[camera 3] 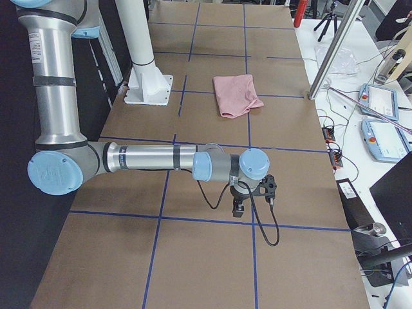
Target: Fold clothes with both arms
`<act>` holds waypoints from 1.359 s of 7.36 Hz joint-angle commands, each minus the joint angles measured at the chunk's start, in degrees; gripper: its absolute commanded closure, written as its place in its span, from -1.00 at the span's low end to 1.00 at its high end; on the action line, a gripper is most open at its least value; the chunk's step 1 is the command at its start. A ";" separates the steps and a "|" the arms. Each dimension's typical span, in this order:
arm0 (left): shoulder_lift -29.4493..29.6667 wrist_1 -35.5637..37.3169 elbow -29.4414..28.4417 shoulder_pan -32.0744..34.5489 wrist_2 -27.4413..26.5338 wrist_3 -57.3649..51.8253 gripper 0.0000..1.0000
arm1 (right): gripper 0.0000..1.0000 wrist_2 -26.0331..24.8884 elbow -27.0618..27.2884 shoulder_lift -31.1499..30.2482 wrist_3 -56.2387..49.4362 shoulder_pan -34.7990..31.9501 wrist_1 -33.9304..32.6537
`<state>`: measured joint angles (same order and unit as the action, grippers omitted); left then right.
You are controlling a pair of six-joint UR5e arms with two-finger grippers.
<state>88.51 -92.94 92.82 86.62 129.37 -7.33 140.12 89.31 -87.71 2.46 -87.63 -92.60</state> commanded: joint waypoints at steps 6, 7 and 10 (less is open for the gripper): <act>-0.18 0.13 -2.47 3.12 4.31 -3.22 -1.00 | -1.00 0.24 -0.36 -0.62 0.36 -0.17 4.18; -0.09 0.22 -2.64 3.03 4.40 2.44 -1.00 | -1.00 0.16 -0.27 -0.62 0.44 -0.17 4.18; 0.00 -0.31 -2.55 3.03 4.57 14.71 -1.00 | -1.00 0.24 -0.27 -0.62 0.44 -0.17 4.18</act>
<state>88.56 -93.05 90.31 89.66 133.90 5.06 140.31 88.97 -88.33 2.90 -87.80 -88.42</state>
